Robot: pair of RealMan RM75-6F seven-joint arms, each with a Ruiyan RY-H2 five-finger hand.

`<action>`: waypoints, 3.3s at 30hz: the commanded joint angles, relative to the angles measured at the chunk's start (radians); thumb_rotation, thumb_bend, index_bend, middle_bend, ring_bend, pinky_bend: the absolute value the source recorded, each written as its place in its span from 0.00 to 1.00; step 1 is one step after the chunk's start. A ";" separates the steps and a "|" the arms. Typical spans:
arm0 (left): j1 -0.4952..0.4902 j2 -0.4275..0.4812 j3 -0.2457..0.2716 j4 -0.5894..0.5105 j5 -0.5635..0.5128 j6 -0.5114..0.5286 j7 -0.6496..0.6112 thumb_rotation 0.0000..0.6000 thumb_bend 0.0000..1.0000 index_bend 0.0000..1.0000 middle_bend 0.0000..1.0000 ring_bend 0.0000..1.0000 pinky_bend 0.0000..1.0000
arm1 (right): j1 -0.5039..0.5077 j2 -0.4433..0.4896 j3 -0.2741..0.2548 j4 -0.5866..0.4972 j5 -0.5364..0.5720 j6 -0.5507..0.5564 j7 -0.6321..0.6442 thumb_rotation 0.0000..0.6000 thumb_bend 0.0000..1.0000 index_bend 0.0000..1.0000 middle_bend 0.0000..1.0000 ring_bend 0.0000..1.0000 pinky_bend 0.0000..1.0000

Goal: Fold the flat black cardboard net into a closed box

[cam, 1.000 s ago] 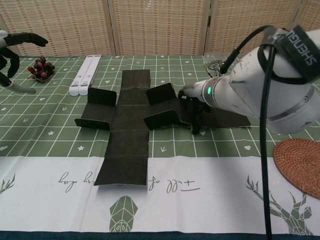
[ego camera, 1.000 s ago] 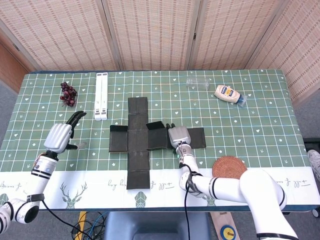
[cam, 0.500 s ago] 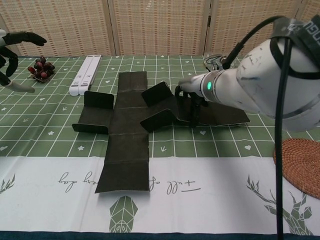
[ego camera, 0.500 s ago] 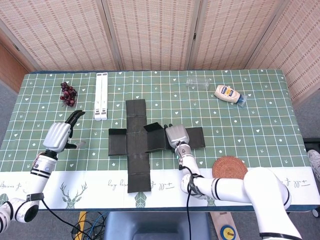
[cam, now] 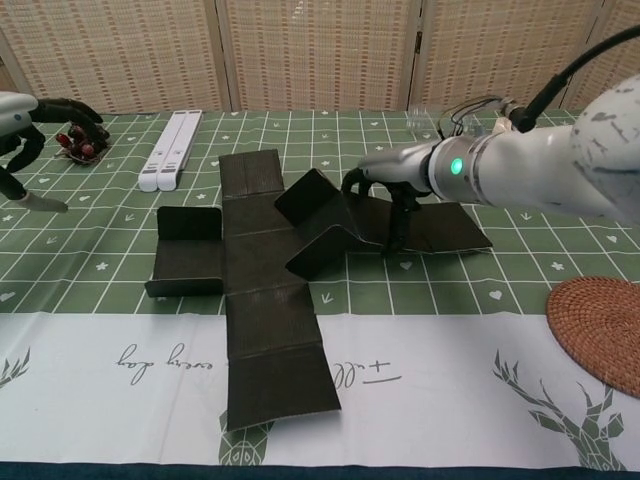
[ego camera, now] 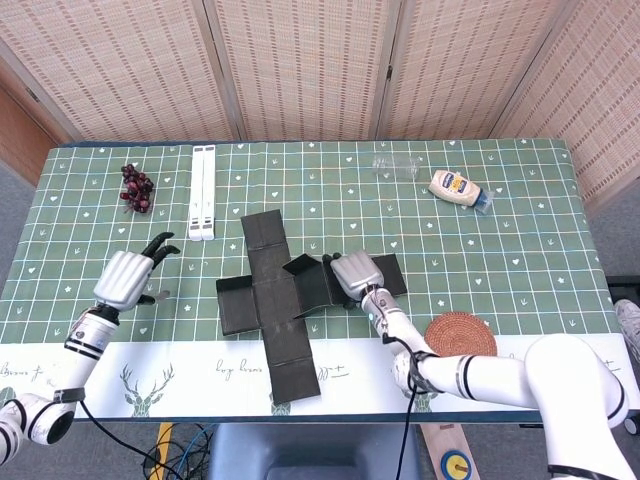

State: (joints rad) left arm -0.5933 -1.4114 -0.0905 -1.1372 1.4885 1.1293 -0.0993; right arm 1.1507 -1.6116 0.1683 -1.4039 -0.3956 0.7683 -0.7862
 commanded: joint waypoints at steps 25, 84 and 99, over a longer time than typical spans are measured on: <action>-0.069 -0.316 0.076 0.360 0.128 0.043 -0.027 1.00 0.14 0.00 0.02 0.71 0.98 | -0.018 0.002 -0.061 0.020 -0.098 -0.011 0.141 1.00 0.35 0.23 0.30 0.83 1.00; -0.170 -0.192 0.050 -0.068 0.039 -0.266 -0.793 1.00 0.14 0.00 0.00 0.67 0.99 | 0.092 0.111 -0.175 -0.087 -0.539 0.016 -0.025 1.00 0.40 0.37 0.44 0.87 1.00; -0.218 -0.184 0.093 -0.049 0.085 -0.311 -1.001 1.00 0.14 0.00 0.00 0.67 0.99 | 0.081 0.107 -0.171 -0.082 -0.686 0.010 0.016 1.00 0.41 0.37 0.45 0.88 1.00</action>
State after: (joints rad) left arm -0.8032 -1.5951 -0.0059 -1.1924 1.5660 0.8260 -1.0809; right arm 1.2348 -1.5037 -0.0038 -1.4864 -1.0666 0.7770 -0.7780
